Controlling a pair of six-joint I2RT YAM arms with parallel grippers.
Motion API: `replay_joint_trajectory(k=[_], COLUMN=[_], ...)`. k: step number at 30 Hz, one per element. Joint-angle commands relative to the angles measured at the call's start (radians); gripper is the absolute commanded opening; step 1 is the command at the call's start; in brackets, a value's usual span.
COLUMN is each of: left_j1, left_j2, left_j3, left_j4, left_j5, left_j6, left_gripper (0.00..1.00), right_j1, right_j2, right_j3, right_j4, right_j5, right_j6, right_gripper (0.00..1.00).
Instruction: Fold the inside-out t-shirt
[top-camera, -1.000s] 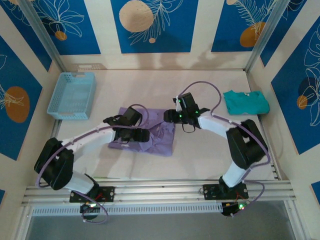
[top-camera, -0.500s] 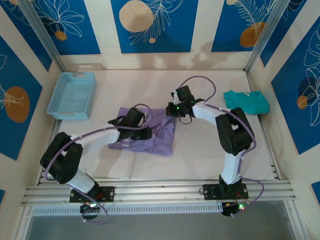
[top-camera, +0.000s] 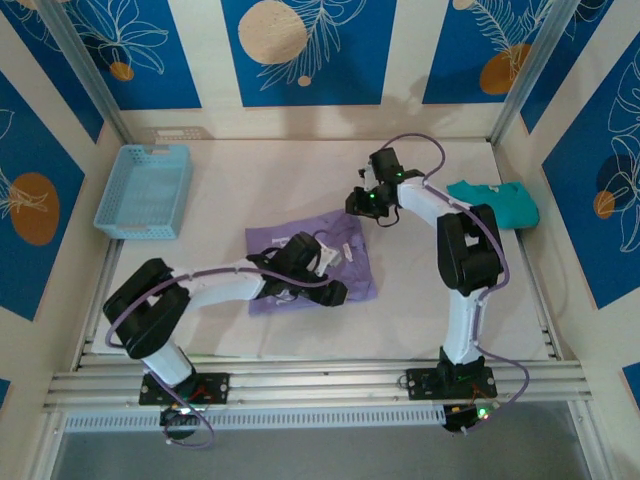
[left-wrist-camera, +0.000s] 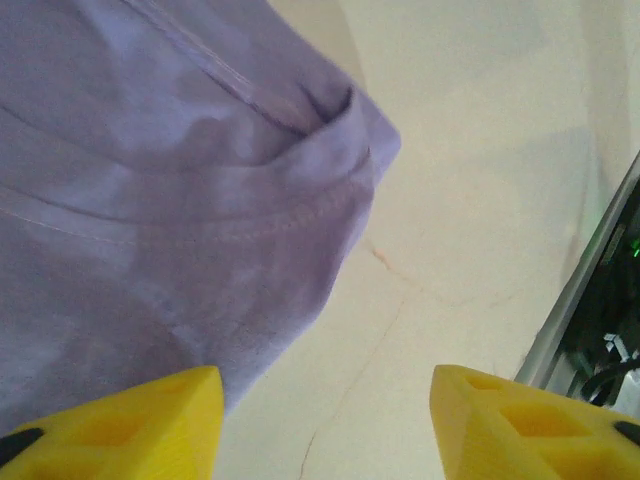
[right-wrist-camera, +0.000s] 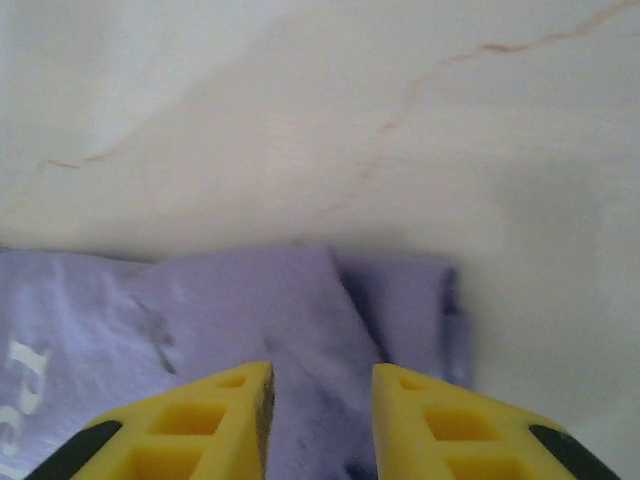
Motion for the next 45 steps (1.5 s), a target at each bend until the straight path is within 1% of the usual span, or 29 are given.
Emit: replay_joint_trajectory(k=[1, 3, 5, 8, 10, 12, 13, 15, 16, 18, 21, 24, 27, 29, 31, 33, 35, 37, 39, 40, 41, 42, 44, 45], left_j1=[-0.003, 0.001, 0.013, 0.063, 0.134, 0.232, 0.287, 0.371, 0.398, 0.428, 0.455, 0.512, 0.546, 0.545, 0.543, 0.535, 0.519, 0.484, 0.404, 0.349, 0.274, 0.213, 0.163, 0.160], left_j2=[-0.038, -0.093, -0.157, -0.255, -0.302, -0.309, -0.295, -0.252, -0.217, -0.139, -0.013, 0.110, 0.191, 0.183, 0.138, 0.059, -0.031, -0.139, -0.264, -0.309, -0.354, -0.385, -0.429, -0.462], left_j3=[0.049, 0.035, 0.004, -0.057, -0.085, -0.091, -0.090, -0.075, -0.056, 0.008, 0.115, 0.188, 0.236, 0.206, 0.125, 0.022, -0.094, -0.216, -0.344, -0.386, -0.424, -0.447, -0.447, -0.430], left_j4=[-0.040, -0.064, -0.080, -0.103, -0.132, -0.156, -0.155, -0.133, -0.118, -0.120, -0.158, -0.171, -0.260, -0.274, -0.250, -0.244, -0.232, -0.211, -0.172, -0.146, -0.111, -0.075, -0.061, -0.097], left_j5=[0.016, -0.021, -0.063, -0.141, -0.191, -0.194, -0.174, -0.124, -0.106, -0.095, -0.126, -0.122, -0.146, -0.161, -0.141, -0.159, -0.171, -0.168, -0.168, -0.161, -0.145, -0.115, -0.049, -0.059], left_j6=[0.065, 0.093, 0.105, 0.090, 0.046, -0.011, -0.036, -0.061, -0.062, -0.043, 0.009, 0.017, 0.041, 0.050, 0.047, 0.041, 0.022, -0.011, -0.076, -0.099, -0.126, -0.150, -0.171, -0.165], left_gripper=[0.61, 0.66, 0.70, 0.78, 0.82, 0.82, 0.82, 0.82, 0.82, 0.82, 0.82, 0.81, 0.80, 0.80, 0.80, 0.80, 0.80, 0.80, 0.80, 0.80, 0.81, 0.81, 0.81, 0.82], right_j1=[-0.020, -0.022, -0.014, 0.039, 0.097, 0.157, 0.191, 0.236, 0.250, 0.270, 0.267, 0.255, 0.218, 0.189, 0.176, 0.156, 0.132, 0.113, 0.113, 0.123, 0.136, 0.154, 0.187, 0.202], right_j2=[-0.128, -0.232, -0.331, -0.460, -0.513, -0.527, -0.519, -0.480, -0.463, -0.448, -0.457, -0.432, -0.389, -0.350, -0.308, -0.247, -0.190, -0.125, -0.032, 0.008, 0.058, 0.102, 0.136, 0.122], right_j3=[-0.034, -0.135, -0.252, -0.417, -0.495, -0.544, -0.565, -0.579, -0.584, -0.613, -0.677, -0.691, -0.673, -0.638, -0.588, -0.505, -0.423, -0.326, -0.189, -0.115, -0.027, 0.062, 0.179, 0.202], right_j4=[-0.096, -0.072, -0.039, 0.019, 0.065, 0.115, 0.142, 0.149, 0.145, 0.144, 0.162, 0.121, 0.079, 0.047, 0.016, -0.027, -0.044, -0.053, -0.064, -0.072, -0.087, -0.107, -0.141, -0.140], right_j5=[0.031, 0.024, -0.025, -0.082, -0.119, -0.150, -0.165, -0.169, -0.164, -0.127, -0.074, -0.007, 0.044, 0.068, 0.125, 0.165, 0.173, 0.171, 0.143, 0.128, 0.108, 0.092, 0.113, 0.144], right_j6=[-0.055, -0.042, -0.023, 0.013, 0.054, 0.113, 0.144, 0.206, 0.233, 0.281, 0.337, 0.339, 0.308, 0.278, 0.245, 0.208, 0.180, 0.156, 0.122, 0.105, 0.080, 0.052, 0.008, -0.016], right_gripper=[0.37, 0.41, 0.45, 0.47, 0.46, 0.45, 0.44, 0.42, 0.40, 0.39, 0.37, 0.37, 0.37, 0.37, 0.37, 0.37, 0.37, 0.37, 0.37, 0.37, 0.37, 0.37, 0.39, 0.40])
